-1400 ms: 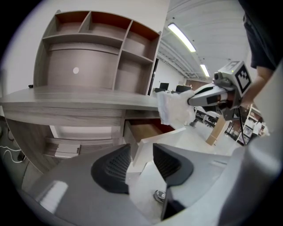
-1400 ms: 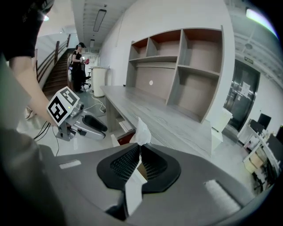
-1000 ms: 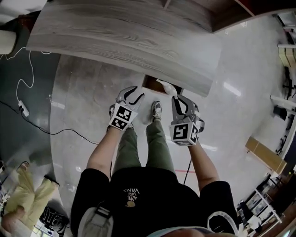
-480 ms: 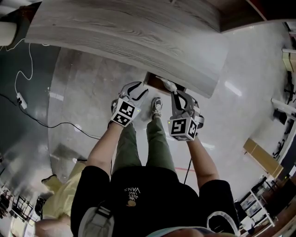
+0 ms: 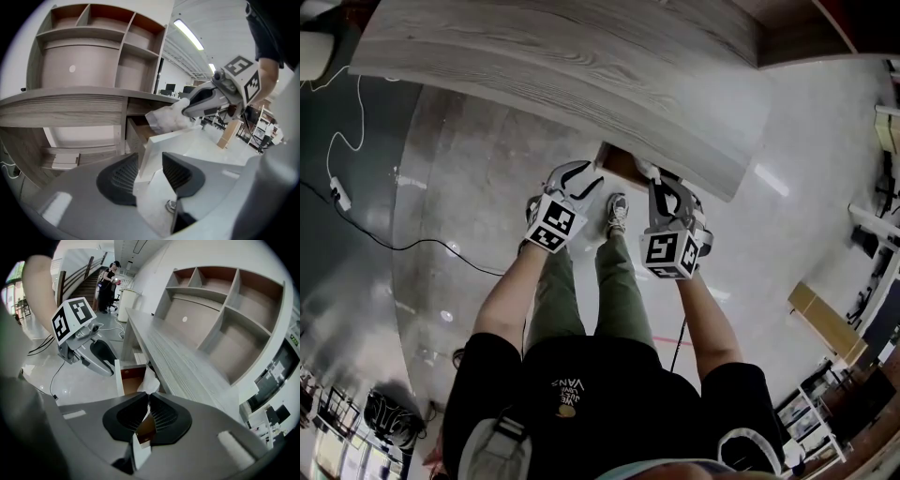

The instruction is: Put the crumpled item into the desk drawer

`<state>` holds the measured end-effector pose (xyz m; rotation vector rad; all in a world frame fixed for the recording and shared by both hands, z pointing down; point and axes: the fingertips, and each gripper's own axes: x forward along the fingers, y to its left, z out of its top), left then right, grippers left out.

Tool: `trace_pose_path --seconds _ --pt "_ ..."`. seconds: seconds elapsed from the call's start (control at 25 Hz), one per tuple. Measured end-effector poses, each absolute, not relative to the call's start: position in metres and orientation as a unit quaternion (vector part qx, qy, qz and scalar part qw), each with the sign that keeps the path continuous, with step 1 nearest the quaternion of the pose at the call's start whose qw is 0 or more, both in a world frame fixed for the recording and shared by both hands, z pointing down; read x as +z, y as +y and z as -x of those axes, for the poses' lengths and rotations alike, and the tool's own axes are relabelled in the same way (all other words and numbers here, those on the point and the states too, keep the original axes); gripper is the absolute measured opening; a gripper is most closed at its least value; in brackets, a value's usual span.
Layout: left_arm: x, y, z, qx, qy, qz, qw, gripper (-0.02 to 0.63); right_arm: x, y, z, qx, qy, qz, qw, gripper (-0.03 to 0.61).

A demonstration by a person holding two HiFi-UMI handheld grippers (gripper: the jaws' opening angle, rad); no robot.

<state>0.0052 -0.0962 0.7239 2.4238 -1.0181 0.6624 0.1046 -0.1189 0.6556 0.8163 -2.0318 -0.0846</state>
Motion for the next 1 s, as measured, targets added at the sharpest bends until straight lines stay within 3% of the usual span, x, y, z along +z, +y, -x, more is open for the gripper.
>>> trace_pose_path --seconds 1.0 --pt "0.732 -0.103 -0.011 0.238 -0.34 -0.885 0.212 0.169 0.679 -0.128 -0.105 -0.001 -0.82 -0.341 0.46 0.02"
